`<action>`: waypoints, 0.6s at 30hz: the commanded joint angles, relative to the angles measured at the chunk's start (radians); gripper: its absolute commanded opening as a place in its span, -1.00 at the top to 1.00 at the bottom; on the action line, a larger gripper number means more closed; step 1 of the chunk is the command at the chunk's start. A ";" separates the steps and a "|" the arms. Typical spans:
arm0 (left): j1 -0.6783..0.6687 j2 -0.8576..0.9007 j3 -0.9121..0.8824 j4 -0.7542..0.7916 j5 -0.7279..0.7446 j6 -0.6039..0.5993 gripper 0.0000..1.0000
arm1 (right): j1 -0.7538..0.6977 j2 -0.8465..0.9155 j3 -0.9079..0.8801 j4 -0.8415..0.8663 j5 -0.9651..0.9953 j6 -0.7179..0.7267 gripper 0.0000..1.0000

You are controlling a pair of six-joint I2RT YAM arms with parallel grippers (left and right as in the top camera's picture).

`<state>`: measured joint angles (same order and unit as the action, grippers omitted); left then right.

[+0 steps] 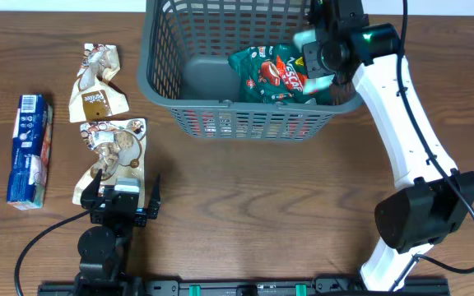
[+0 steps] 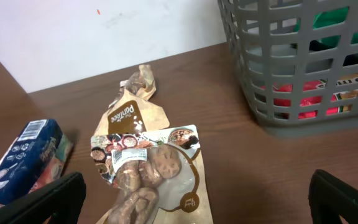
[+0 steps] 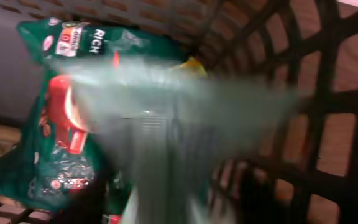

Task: Pack container
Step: 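Lower the wipes packet into the basket and open the right gripper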

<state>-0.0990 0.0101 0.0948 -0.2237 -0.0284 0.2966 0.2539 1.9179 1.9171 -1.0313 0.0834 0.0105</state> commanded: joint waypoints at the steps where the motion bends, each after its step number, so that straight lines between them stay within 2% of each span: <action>1: 0.004 -0.006 -0.024 -0.006 0.010 0.017 -0.97 | -0.006 -0.002 0.013 -0.008 -0.021 -0.027 -0.99; 11: 0.004 -0.006 -0.024 -0.006 0.010 0.017 -0.97 | -0.003 -0.018 0.029 -0.002 -0.092 -0.052 -0.99; 18: 0.004 -0.006 -0.024 -0.006 0.010 0.017 -0.97 | -0.003 -0.090 0.175 -0.018 -0.092 -0.052 -0.99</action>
<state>-0.0990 0.0101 0.0948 -0.2234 -0.0284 0.2966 0.2638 1.9099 2.0079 -1.0458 0.0013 -0.0284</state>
